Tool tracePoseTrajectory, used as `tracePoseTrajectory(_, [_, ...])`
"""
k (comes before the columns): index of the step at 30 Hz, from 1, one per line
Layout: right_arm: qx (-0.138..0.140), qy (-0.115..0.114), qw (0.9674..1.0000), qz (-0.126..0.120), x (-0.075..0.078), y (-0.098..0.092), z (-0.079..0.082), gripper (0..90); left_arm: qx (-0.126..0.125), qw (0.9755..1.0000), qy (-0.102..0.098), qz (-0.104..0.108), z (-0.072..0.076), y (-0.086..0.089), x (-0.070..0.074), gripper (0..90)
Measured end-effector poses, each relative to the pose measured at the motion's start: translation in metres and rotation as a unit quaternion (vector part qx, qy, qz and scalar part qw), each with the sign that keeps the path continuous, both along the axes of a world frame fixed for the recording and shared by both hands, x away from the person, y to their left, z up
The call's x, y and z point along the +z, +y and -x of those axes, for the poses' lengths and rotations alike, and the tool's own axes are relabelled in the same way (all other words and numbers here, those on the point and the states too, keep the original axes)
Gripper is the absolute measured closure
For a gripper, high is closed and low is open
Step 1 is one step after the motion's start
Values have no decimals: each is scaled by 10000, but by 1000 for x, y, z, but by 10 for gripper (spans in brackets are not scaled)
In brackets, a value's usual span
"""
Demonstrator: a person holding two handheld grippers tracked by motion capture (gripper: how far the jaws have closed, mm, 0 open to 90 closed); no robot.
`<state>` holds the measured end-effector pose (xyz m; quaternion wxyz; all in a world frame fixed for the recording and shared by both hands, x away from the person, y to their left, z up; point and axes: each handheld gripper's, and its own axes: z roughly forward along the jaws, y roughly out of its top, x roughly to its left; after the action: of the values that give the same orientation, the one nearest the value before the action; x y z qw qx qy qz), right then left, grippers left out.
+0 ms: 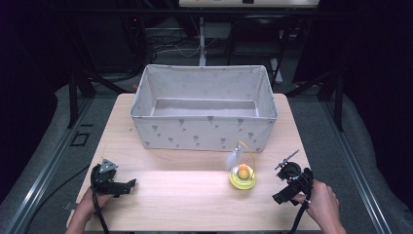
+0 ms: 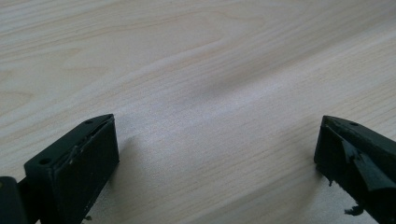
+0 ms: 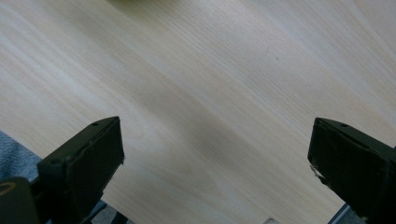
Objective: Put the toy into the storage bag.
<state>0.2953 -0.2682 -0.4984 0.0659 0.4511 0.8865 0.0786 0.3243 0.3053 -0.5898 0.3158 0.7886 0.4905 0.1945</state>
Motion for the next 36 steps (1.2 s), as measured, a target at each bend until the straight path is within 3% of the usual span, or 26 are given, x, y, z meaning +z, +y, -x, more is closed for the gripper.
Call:
tracePoseTrajectory(6, [151, 76, 9998, -61, 7, 8, -1, 29, -6, 10000, 8, -6, 0, 0, 0, 0])
tracePoseTrajectory(7, [-2, -63, 9996, -292, 4, 10, 2, 29, -1, 10000, 7, -3, 0, 0, 0, 0])
tracePoseTrajectory(9, [216, 161, 9995, -149, 11, 12, -1, 26, -6, 10000, 8, -6, 0, 0, 0, 0])
tracePoseTrajectory(12, [303, 198, 9991, -210, 16, 17, -2, 1, -5, 10000, 8, -4, 0, 0, 0, 0])
tracePoseTrajectory(19, [439, -5, 9979, -466, 34, 30, -4, 4, -10, 10000, 11, -12, 0, 0, 0, 0])
tracePoseTrajectory(32, [727, -58, 9963, -448, 56, 52, -14, 75, -12, 10000, 26, -15, 1, 0, 0, 0])
tracePoseTrajectory(36, [787, -90, 9957, -473, 59, 57, -18, 133, -12, 10000, 25, -14, 1, 0, 0, 0])
